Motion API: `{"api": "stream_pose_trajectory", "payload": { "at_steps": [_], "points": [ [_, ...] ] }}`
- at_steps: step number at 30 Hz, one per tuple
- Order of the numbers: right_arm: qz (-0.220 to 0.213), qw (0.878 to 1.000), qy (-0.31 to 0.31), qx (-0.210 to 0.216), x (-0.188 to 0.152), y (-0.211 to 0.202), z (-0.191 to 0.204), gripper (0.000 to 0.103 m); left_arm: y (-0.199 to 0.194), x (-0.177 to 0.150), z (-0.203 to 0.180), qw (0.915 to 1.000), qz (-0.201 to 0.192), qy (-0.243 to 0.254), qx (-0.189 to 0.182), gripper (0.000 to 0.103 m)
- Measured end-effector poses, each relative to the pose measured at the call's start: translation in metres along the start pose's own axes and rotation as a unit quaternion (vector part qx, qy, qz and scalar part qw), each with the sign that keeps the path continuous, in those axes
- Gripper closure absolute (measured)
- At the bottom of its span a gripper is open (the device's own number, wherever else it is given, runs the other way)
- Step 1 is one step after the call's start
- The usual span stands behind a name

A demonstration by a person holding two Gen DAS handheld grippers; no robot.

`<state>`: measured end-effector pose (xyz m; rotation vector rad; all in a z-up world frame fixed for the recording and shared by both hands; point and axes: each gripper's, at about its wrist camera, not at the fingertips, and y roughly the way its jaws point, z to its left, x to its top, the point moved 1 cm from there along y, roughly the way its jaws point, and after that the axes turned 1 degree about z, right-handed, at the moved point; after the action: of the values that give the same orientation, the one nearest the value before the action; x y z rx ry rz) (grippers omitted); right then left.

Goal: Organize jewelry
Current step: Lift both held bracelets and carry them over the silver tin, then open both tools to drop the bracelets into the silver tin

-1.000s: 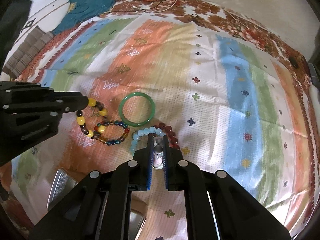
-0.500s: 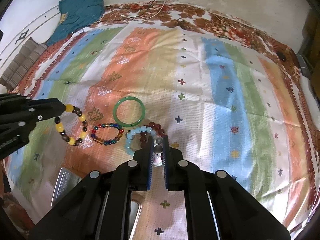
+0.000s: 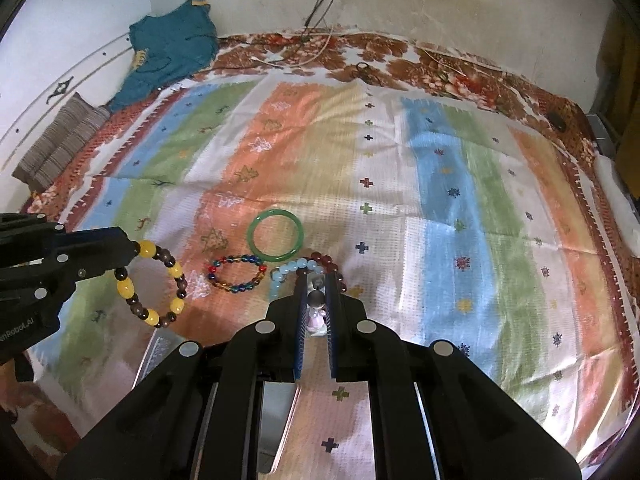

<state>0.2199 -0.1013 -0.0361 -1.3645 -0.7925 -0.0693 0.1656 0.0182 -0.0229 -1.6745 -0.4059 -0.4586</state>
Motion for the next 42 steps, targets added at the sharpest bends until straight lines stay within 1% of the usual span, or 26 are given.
{"api": "stream_pose_trajectory", "payload": {
  "at_steps": [5, 15, 25, 31, 34, 35, 36, 37, 38, 39, 40, 42],
  "points": [
    [-0.007, 1.0, -0.001, 0.014, -0.007, -0.013, 0.001, 0.093, -0.012, -0.008, -0.005, 0.9999, -0.01, 0.004, -0.007, 0.094],
    [-0.012, 1.0, -0.012, 0.019, -0.024, -0.026, 0.011, 0.093, -0.027, -0.024, -0.011, 0.9995, -0.02, 0.014, -0.019, 0.094],
    [-0.011, 0.999, -0.019, 0.034, -0.041, -0.038, 0.022, 0.093, -0.029, -0.034, -0.014, 0.9994, -0.017, 0.022, -0.019, 0.094],
    [-0.006, 0.999, -0.017, 0.043, -0.048, -0.04, 0.022, 0.093, -0.032, -0.04, -0.017, 0.9994, -0.018, 0.024, -0.02, 0.094],
    [-0.006, 0.999, -0.011, 0.044, -0.052, -0.04, 0.022, 0.093, -0.032, -0.044, -0.019, 0.9994, -0.012, 0.024, -0.023, 0.094],
    [-0.007, 0.999, -0.008, 0.044, -0.052, -0.04, 0.021, 0.093, -0.031, -0.045, -0.018, 0.9994, -0.008, 0.021, -0.025, 0.092],
    [-0.006, 0.999, -0.006, 0.044, -0.052, -0.039, 0.02, 0.093, -0.031, -0.047, -0.018, 0.9995, -0.006, 0.019, -0.023, 0.084],
    [-0.006, 0.999, -0.004, 0.042, -0.052, -0.039, 0.02, 0.089, -0.031, -0.048, -0.018, 0.9997, -0.005, 0.017, -0.018, 0.079],
    [-0.004, 0.999, -0.004, 0.04, -0.052, -0.038, 0.019, 0.078, -0.031, -0.048, -0.017, 0.9998, -0.006, 0.016, -0.012, 0.076],
    [-0.004, 0.999, -0.002, 0.036, -0.052, -0.037, 0.017, 0.072, -0.031, -0.048, -0.015, 0.9999, -0.007, 0.014, -0.006, 0.076],
    [-0.003, 0.999, 0.0, 0.033, -0.051, -0.036, 0.016, 0.069, -0.031, -0.048, -0.014, 0.9999, -0.007, 0.011, -0.004, 0.076],
    [0.001, 0.999, 0.005, 0.032, -0.05, -0.034, 0.013, 0.069, -0.031, -0.047, -0.01, 1.0, -0.006, 0.005, 0.001, 0.074]
  ]
}}
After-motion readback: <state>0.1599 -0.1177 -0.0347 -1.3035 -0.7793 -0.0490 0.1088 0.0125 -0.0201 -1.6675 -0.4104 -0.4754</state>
